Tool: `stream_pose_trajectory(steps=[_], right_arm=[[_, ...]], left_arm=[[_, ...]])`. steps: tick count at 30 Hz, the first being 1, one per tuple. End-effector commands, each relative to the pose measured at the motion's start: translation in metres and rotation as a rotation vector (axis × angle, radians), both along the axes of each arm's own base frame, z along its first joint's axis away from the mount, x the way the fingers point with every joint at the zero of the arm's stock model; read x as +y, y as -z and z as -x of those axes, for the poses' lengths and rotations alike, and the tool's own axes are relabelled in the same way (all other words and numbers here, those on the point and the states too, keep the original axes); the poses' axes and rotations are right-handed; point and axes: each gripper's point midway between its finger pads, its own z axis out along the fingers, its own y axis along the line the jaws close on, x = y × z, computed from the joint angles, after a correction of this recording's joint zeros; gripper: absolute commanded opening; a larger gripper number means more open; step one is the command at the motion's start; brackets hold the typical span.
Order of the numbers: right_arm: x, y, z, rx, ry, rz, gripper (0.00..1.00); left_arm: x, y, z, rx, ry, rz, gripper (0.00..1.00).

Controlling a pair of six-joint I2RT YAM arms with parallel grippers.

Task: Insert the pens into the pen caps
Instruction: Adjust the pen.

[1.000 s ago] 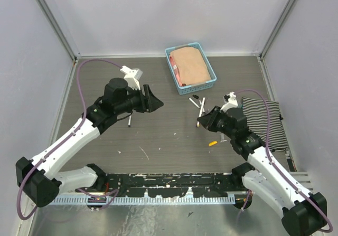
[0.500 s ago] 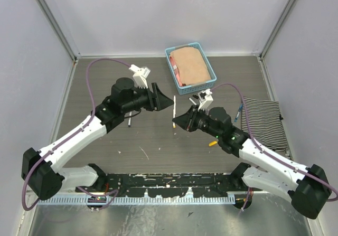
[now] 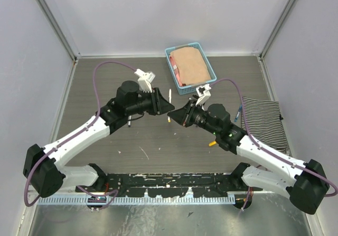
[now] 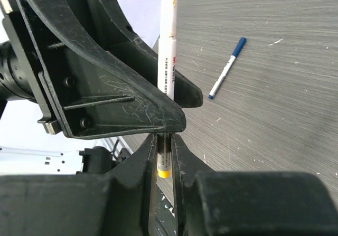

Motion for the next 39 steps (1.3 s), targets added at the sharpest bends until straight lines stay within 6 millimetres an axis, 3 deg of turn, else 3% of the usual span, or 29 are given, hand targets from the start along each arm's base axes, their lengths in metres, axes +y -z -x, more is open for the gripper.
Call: stream_pose_trajectory(steps=[1,4,7,10,12,18,21,27,33,39], right_arm=[[0.008,-0.042,-0.001,-0.085,-0.015,-0.087,0.03],[0.007,-0.04,-0.002,-0.085,-0.01,-0.079,0.03],[0.006,-0.037,-0.002,-0.082,0.001,-0.066,0.11],[0.004,-0.033,-0.002,-0.083,0.006,-0.046,0.32],[0.004,-0.028,0.0,-0.082,0.001,-0.027,0.4],[0.007,-0.01,0.01,-0.059,-0.034,0.023,0.46],[0.006,-0.005,0.012,-0.051,-0.033,0.032,0.43],[0.005,-0.009,0.012,-0.061,-0.023,0.027,0.2],[0.005,-0.016,0.008,-0.067,-0.004,0.012,0.04],[0.002,-0.026,0.001,-0.079,0.037,-0.01,0.01]], left_arm=[[-0.005,0.002,0.001,-0.005,0.016,0.01,0.32],[-0.006,-0.001,0.001,-0.01,0.02,0.014,0.16],[-0.006,-0.002,0.002,-0.014,0.019,0.016,0.02],[-0.004,-0.004,0.001,-0.021,0.01,0.016,0.0],[-0.003,-0.006,0.001,-0.028,0.005,0.017,0.0],[-0.001,-0.011,-0.001,-0.041,-0.005,0.013,0.0],[-0.001,-0.012,-0.001,-0.039,-0.007,0.016,0.0],[-0.002,-0.011,-0.001,-0.03,-0.008,0.018,0.0],[-0.001,-0.009,0.002,-0.022,-0.004,0.02,0.29],[0.0,-0.004,0.005,-0.006,-0.002,0.021,0.3]])
